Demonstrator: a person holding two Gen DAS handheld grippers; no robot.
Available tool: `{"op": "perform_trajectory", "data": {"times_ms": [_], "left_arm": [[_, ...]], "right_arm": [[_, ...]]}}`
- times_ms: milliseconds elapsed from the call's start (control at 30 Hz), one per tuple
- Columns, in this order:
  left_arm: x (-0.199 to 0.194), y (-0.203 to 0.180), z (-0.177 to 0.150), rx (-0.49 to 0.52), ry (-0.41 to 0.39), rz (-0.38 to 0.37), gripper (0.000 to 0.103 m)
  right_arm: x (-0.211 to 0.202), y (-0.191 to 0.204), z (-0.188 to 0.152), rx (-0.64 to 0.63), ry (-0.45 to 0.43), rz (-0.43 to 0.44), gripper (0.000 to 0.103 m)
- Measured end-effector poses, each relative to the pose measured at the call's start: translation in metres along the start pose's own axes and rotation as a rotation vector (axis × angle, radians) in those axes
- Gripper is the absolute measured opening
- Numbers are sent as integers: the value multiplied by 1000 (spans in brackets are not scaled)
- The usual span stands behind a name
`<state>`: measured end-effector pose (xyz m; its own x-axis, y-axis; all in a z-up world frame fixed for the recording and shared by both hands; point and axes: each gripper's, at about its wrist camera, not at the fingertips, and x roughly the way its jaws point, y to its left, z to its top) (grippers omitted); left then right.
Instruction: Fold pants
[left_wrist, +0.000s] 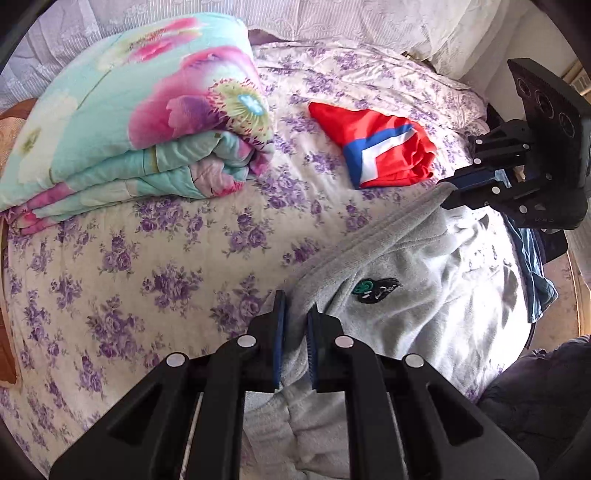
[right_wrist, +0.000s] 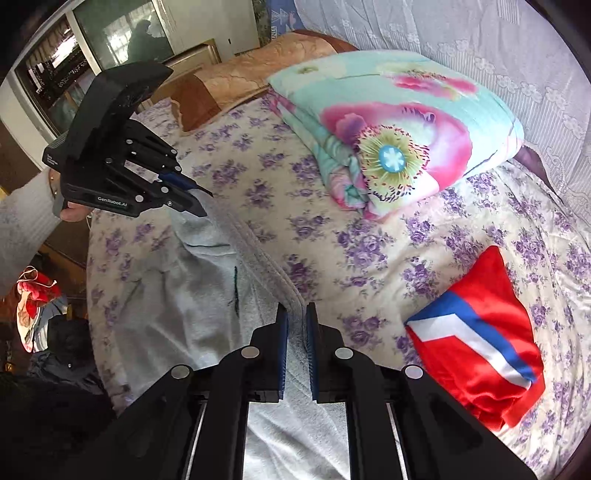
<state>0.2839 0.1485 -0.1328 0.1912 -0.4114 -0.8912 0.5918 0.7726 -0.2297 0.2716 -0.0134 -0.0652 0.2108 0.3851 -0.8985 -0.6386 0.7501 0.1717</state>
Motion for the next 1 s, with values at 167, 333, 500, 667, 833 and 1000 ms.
{"op": "perform_trajectory", "data": {"times_ms": [167, 333, 500, 667, 833, 1000], "left_arm": [[-26, -34, -47, 33, 13, 4, 10], [1, -54, -114, 31, 152, 36, 11], [13, -60, -152, 13, 204, 63, 11], [17, -62, -172, 26, 235, 74, 11], [42, -51, -182, -17, 300, 39, 14], [20, -61, -189, -14, 307, 21, 20]], "right_arm": [[-22, 65, -46, -9, -7, 85, 10], [10, 130, -102, -13, 72, 181, 10], [46, 155, -134, 79, 128, 266, 10], [63, 171, -144, 81, 173, 280, 10], [109, 169, -158, 144, 271, 265, 10], [131, 165, -170, 235, 293, 245, 10]]}}
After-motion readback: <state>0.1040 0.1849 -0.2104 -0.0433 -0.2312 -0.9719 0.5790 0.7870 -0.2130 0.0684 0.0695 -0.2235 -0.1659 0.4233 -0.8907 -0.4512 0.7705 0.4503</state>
